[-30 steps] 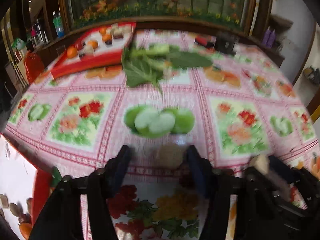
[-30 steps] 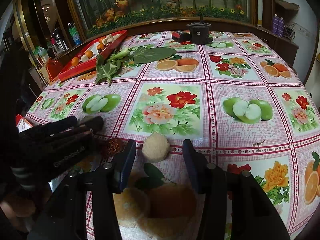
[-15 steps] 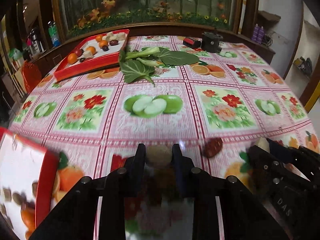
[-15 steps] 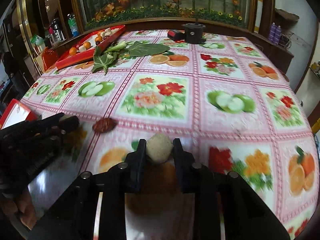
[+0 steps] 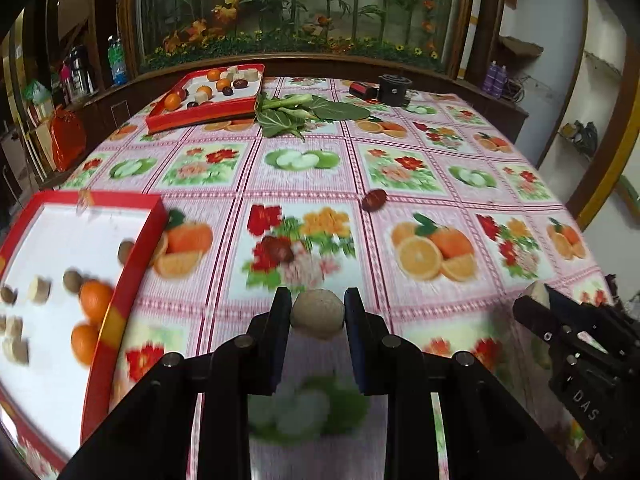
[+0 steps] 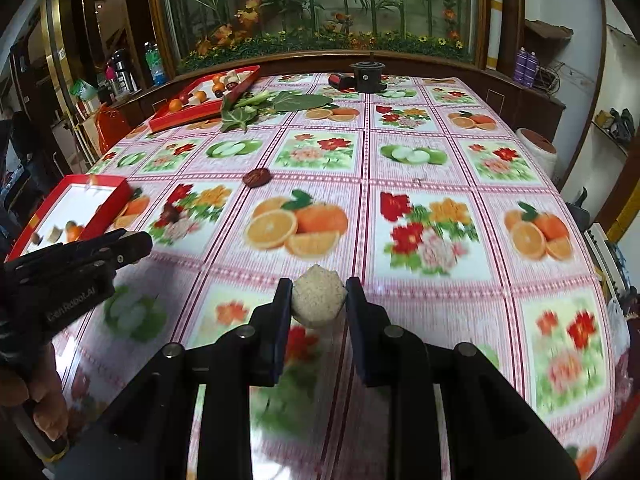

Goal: Organize fruits
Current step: 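Grasp a cream round piece with the right tool while the left grasps a brown fruit, then carry the cream piece and brown fruit over the white tray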

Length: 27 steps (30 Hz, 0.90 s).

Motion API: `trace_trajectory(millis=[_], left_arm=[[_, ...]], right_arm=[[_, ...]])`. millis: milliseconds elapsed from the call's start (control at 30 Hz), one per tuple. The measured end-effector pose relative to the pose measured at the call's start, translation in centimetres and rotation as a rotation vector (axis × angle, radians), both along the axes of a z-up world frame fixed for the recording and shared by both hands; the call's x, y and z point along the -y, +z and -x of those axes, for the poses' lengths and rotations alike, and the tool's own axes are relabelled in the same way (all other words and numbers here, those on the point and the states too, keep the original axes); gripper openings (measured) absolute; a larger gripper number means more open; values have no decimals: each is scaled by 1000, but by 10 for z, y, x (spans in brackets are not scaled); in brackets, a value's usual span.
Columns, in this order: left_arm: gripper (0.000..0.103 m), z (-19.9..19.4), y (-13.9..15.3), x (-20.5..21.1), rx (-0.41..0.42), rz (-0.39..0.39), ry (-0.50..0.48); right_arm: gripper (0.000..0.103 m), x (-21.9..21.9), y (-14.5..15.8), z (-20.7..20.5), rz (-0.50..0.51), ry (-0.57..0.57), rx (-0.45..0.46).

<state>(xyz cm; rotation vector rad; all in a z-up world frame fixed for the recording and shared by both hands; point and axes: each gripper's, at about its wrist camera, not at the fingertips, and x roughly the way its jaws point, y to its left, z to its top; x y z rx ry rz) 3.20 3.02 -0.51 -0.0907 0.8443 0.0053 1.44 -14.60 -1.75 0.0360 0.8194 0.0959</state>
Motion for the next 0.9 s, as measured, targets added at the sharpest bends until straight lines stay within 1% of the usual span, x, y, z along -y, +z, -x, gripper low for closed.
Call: trace_trajectory(millis=[133,200,300,400,500,667,767,900], left_arm=[[26,24,5,-24,29,95,-3],[26,35,5,-31,40,99,4],[26,42,3,-40,48,128,-1],[26,50,1,-43,44,129,-1],[26,57,1,-42,46,124,-2],[26,65,5,-35,46,25,38],[26,72,8,-34,47,-2,52],[26,79,12,-40,49,-20,70]], right_arm=[[28,2,4,21,-7,-14,14],[28,1,5,27,-16,-15,19],[28,-4,4,32,-23,-6,21],[28,-12,4,34,-28,15,24],[28,-19,7,37,-35,38,33],[28,-32,12,44,-44,82,51],[28,-43,16,48,-45,112,62],[28,-57,23,50,-46,144,76]])
